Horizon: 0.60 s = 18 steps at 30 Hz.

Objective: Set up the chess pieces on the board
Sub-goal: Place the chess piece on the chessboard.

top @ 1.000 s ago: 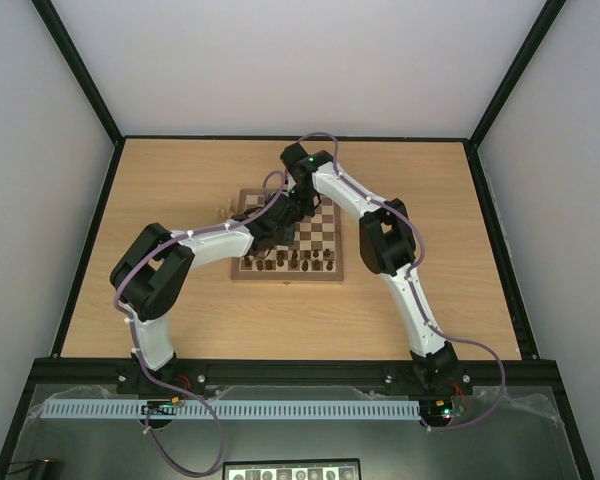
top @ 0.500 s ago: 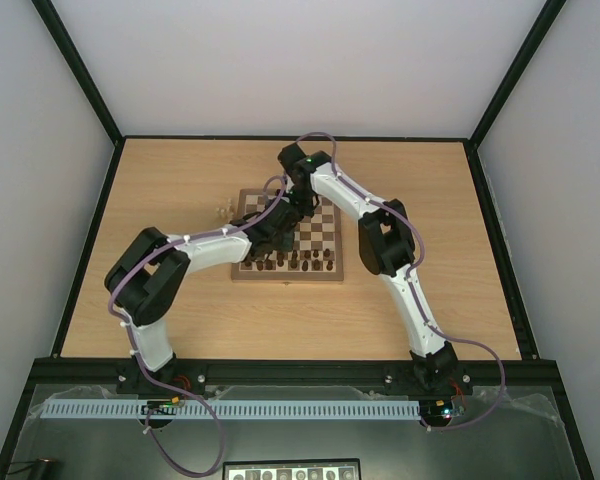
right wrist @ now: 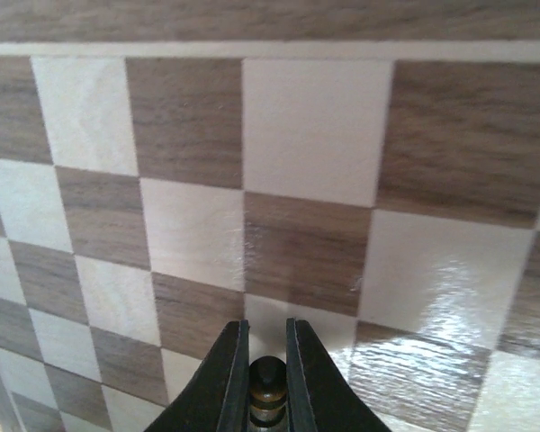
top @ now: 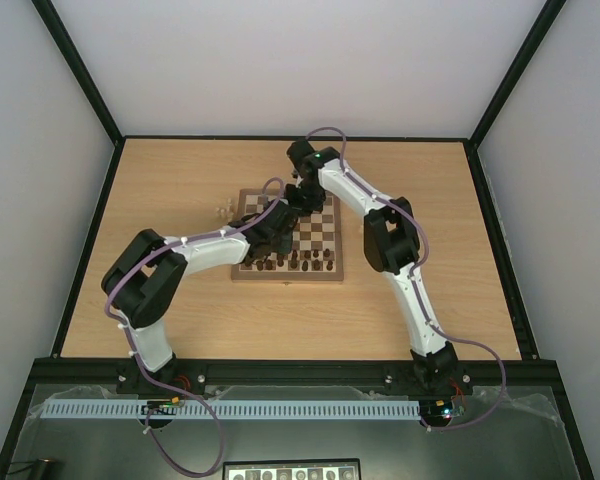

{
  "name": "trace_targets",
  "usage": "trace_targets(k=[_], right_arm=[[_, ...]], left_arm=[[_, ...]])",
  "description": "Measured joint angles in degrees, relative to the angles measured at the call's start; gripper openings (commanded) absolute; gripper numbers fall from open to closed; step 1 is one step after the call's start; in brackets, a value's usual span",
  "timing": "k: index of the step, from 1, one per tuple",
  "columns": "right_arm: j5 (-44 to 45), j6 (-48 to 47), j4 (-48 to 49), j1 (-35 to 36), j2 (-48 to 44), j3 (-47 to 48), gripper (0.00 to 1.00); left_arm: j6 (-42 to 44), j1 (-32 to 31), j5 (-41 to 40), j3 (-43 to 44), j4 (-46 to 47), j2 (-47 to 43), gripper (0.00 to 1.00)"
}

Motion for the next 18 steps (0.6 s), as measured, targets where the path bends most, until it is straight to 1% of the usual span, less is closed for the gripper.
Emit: trace_targets(k=[8,12,18], right_arm=[[2.6,0.3,0.1,-0.4,-0.9,-0.7,0.05],[3.4,0.5,1.0,-0.4,-2.0,-2.8,0.05],[3.4,0.6,1.3,-0.3,-3.7,-4.1,0.05]], left_arm=[[0.0,1.5,-0.3,-0.2,-1.5,-0.5,0.08],[0.0,2.1,-0.8,-0.7,-2.1,-1.1,0.08],[-0.3,2.2,-2.3,-3.0,-2.4,-3.0,0.08]])
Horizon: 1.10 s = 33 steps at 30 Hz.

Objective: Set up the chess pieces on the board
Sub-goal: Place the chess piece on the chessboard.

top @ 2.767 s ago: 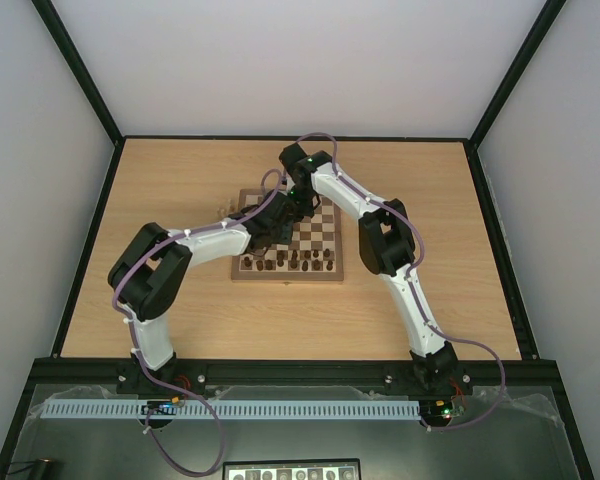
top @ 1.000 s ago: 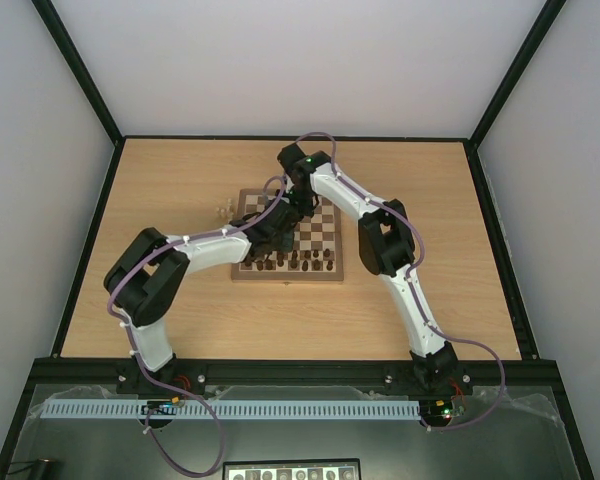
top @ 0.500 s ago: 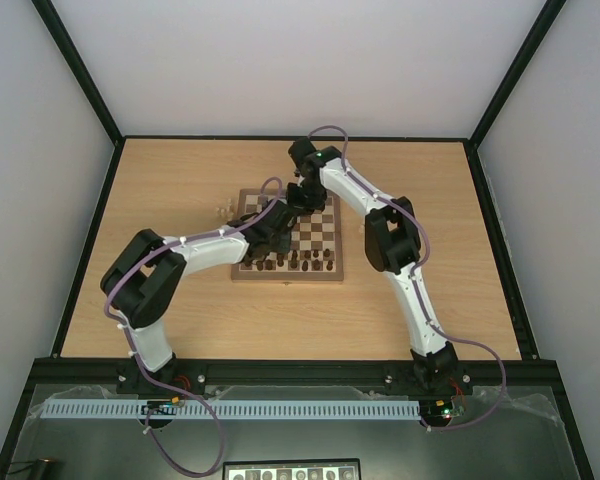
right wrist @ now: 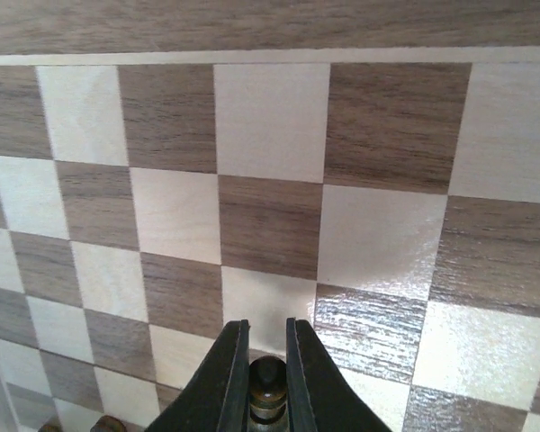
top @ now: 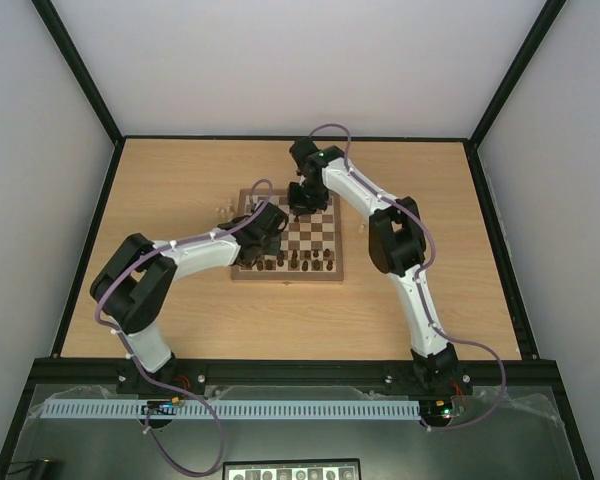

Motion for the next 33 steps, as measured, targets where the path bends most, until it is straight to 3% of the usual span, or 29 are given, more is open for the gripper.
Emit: trace_targets(k=[15,33], right_arm=[[0.3,0.4,0.6,2.7,-3.7,-2.0,0.05],[0.4,1.0,0.7,3.6,-3.7,-2.0,0.05]], left_arm=[[-2.2,0.1,-1.1,-5.8,-1.6,-5.7,0.10],[-3.6,-0.5,-0.4,-7.9,-6.0,-7.0,0.19]])
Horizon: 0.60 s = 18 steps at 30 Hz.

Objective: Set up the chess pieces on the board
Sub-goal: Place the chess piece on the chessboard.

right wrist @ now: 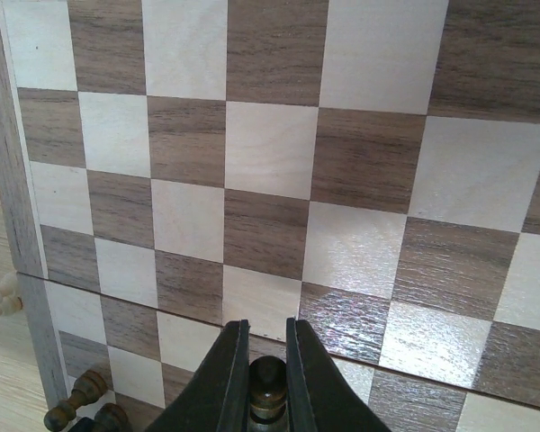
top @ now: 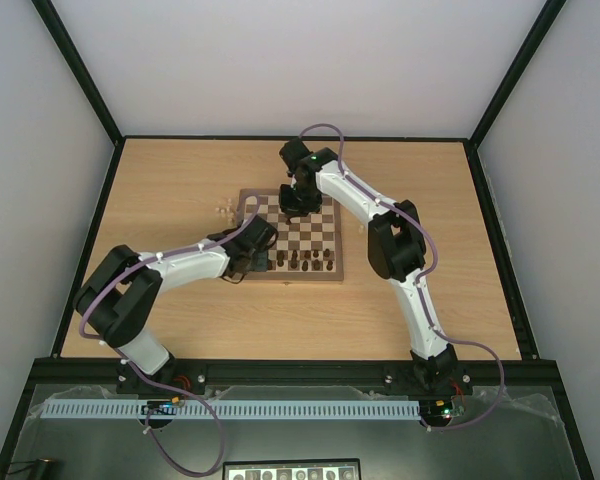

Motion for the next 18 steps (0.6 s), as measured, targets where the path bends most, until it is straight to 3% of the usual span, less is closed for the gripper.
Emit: trace_targets(k=[10,13,18], right_arm=[[0.0,0.0,0.1,0.0,0.0,-0.3,0.05],[0.0,0.0,0.1,0.0,0.0,-0.3,0.05],[-0.1,0.0,0.2,0.0,0.0,-0.3,0.05]], left_arm=[[0.1,-0.1,-0.3,1.6,-2.8,1.3,0.22],[0.5,-0.1,-0.6,3.0,-3.5,2.4,0.33],[0.7,-0.1,-1.0,4.4,-4.0,3.4,0.38]])
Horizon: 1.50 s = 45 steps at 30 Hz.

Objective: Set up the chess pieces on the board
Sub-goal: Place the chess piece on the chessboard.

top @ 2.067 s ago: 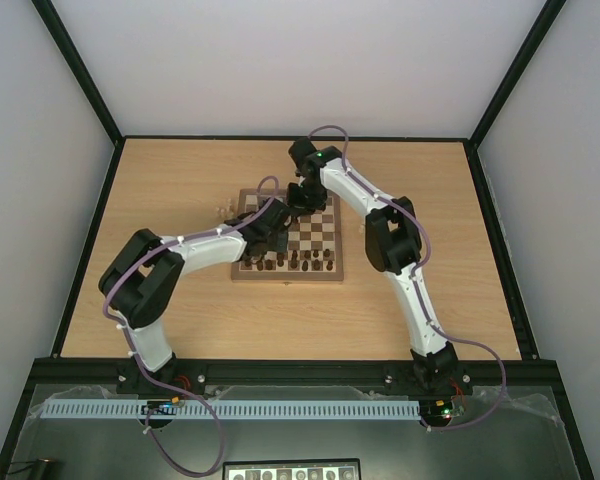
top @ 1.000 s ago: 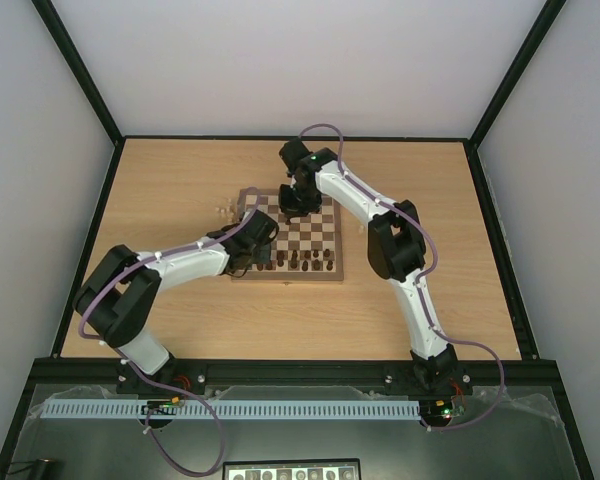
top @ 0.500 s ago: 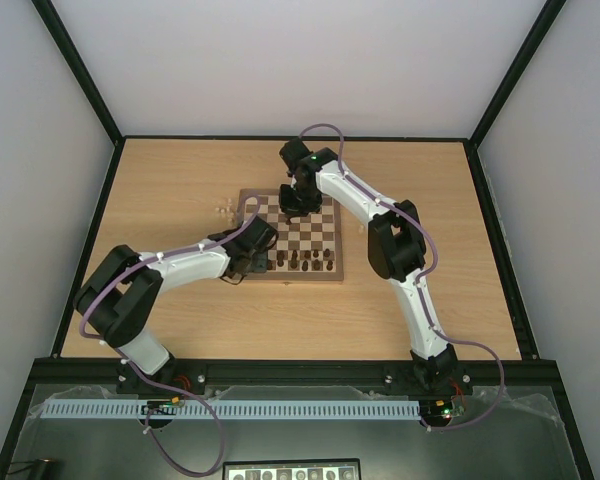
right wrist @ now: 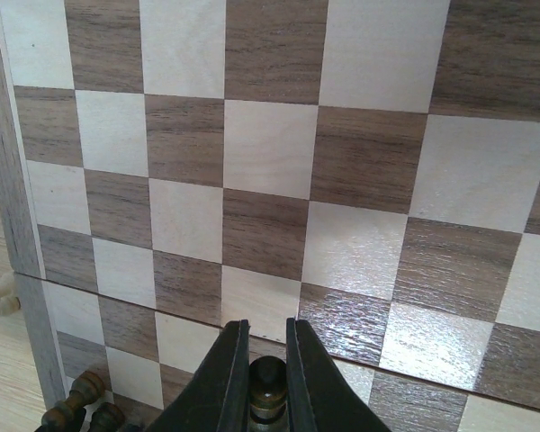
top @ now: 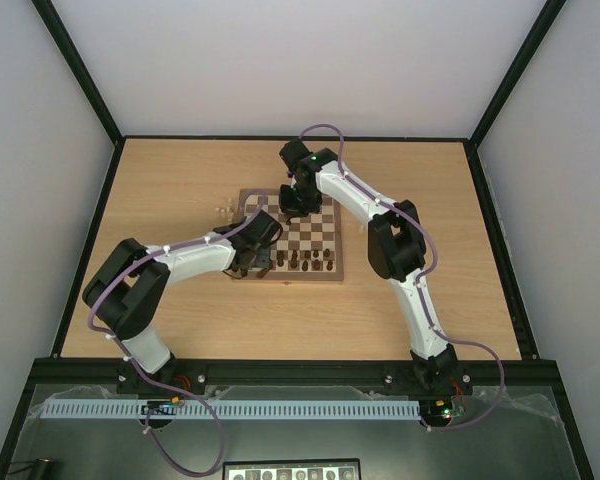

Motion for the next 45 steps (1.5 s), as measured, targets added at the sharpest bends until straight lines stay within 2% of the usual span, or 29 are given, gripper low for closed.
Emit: trace_targets(k=[27,34,39,45], right_arm=[[-0.9,-0.3,0.0,0.0,0.0,0.9,0.05],[-1.4,-1.3,-0.1,0.4,0.0,0.9,0.05],[-1.2,-2.7,0.1,2.0,-1.4,-1.6,0.05],[0.6,-4.4,1.7,4.9,-5.9,-7.2,0.05]], left_arm=[[-0.3,-0.1,-0.2,5.3,-7.0,-3.1,0.39],[-0.4,0.0,-0.7,10.2,-10.8,-4.9,0.42],[-0.5,2.6,1.1,13.6,-11.5,-8.1,0.42],[-0.4,9.9,5.0,15.1,-13.0,-10.9,0.45]])
